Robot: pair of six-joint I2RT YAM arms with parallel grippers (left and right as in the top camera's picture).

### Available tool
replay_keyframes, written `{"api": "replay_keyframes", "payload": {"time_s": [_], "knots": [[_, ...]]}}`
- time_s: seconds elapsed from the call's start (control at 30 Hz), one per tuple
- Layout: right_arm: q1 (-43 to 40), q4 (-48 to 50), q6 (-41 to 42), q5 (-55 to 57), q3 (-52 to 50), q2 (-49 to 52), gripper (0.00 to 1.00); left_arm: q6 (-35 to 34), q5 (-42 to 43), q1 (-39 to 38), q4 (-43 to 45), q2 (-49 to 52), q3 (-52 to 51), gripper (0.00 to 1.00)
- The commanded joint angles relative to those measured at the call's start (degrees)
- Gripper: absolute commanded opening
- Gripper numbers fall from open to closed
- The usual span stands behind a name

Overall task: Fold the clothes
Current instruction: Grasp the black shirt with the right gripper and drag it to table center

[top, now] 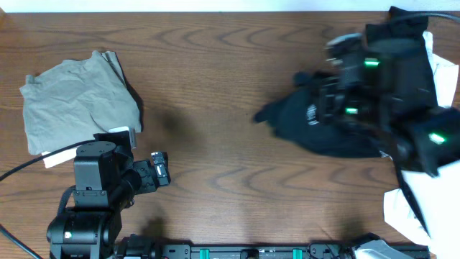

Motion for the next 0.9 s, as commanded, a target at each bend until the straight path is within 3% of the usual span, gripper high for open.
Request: {"api": "replay_keyframes", "payload": {"time_s": [0.0, 0.23, 0.43, 0.63, 0.77, 0.87], "knots": [[3.93, 0.39, -0.79, 2.45, -0.57, 3.41, 0.01, -0.11, 0.11, -0.28, -0.09, -0.15, 1.05, 0.98], [5.27, 1.53, -0.81, 2.71, -0.57, 8.24, 0.01, -0.11, 0.44, -0.28, 0.17, -0.15, 1.05, 0.98], [5.29, 5.64, -0.90, -2.29, -0.57, 8.57, 0.01, -0.07, 13.57, -0.37, 5.29, 0.31, 0.87, 0.98], [5.66, 10.91, -0.81, -4.09, -0.57, 8.85, 0.01, -0.09, 14.91, -1.81, 8.50, 1.79, 0.85, 0.98], [6.47, 19.47, -0.81, -2.75, -0.59, 11.41, 0.01, -0.09, 14.91, -2.29, 8.50, 2.75, 0.85, 0.98], [6.71, 30.23, -0.81, 5.22, -0.57, 15.89, 0.04, -0.09, 14.91, -2.84, 8.57, 3.58, 0.85, 0.98]]}}
